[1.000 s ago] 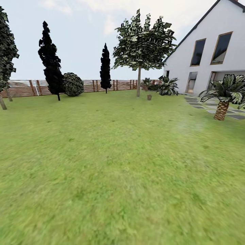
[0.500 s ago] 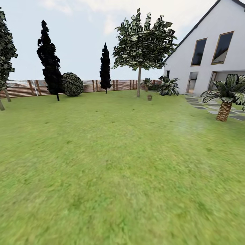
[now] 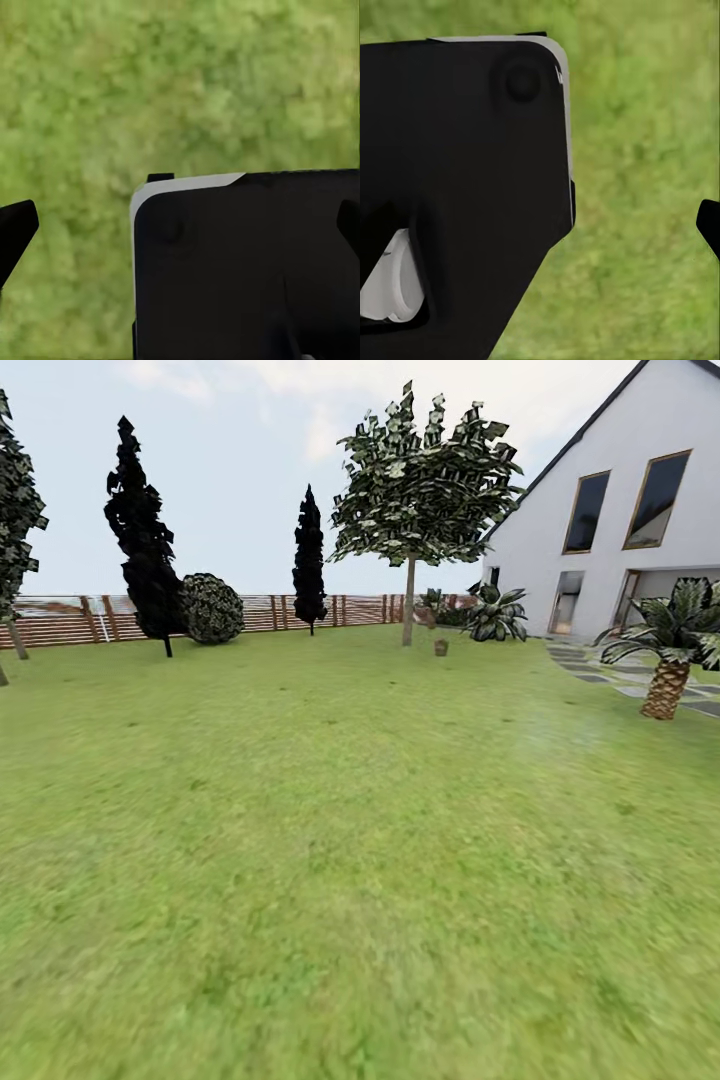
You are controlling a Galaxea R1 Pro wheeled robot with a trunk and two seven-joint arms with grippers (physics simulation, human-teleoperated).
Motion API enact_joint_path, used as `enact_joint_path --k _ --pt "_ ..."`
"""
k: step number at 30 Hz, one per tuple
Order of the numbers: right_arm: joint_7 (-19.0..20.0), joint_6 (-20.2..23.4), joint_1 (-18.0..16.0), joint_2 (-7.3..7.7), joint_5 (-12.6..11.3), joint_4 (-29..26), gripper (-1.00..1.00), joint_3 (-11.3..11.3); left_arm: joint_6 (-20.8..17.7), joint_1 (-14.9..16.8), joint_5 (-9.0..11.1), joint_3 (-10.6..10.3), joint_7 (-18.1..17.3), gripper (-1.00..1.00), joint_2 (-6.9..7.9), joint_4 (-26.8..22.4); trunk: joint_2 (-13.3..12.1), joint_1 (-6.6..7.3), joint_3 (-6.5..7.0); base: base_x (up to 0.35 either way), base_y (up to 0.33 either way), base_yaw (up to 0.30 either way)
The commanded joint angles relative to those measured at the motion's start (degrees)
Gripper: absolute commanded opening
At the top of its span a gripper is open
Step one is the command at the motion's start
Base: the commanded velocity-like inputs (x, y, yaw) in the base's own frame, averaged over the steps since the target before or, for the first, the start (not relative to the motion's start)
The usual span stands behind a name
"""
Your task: Take the three Easter eggs out of the wicker basket on the lawn in the garden, then place them on the lawn next to a single tree (choose any tree) so that all three eggs are next to the same tree and none are left in the basket.
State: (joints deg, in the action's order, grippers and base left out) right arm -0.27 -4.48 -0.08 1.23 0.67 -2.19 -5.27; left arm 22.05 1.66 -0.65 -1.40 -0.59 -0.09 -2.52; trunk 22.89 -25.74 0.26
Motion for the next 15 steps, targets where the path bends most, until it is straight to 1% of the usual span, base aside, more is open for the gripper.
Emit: enact_joint_path --k 1,15 --pt "-0.04 -0.23 0.0 -0.1 0.04 0.12 1.0 -0.47 0.19 0.01 -0.06 -0.1 -0.03 1.0 0.0 0.06 0.03 -0.04 -0.01 0.281 0.0 0.0" --pt "-0.15 -0.26 -0.01 -0.36 -0.06 0.03 1.0 -0.68 0.19 0.03 -0.06 -0.1 -0.03 1.0 0.0 0.06 0.03 -0.04 -0.01 0.278 0.0 0.0"
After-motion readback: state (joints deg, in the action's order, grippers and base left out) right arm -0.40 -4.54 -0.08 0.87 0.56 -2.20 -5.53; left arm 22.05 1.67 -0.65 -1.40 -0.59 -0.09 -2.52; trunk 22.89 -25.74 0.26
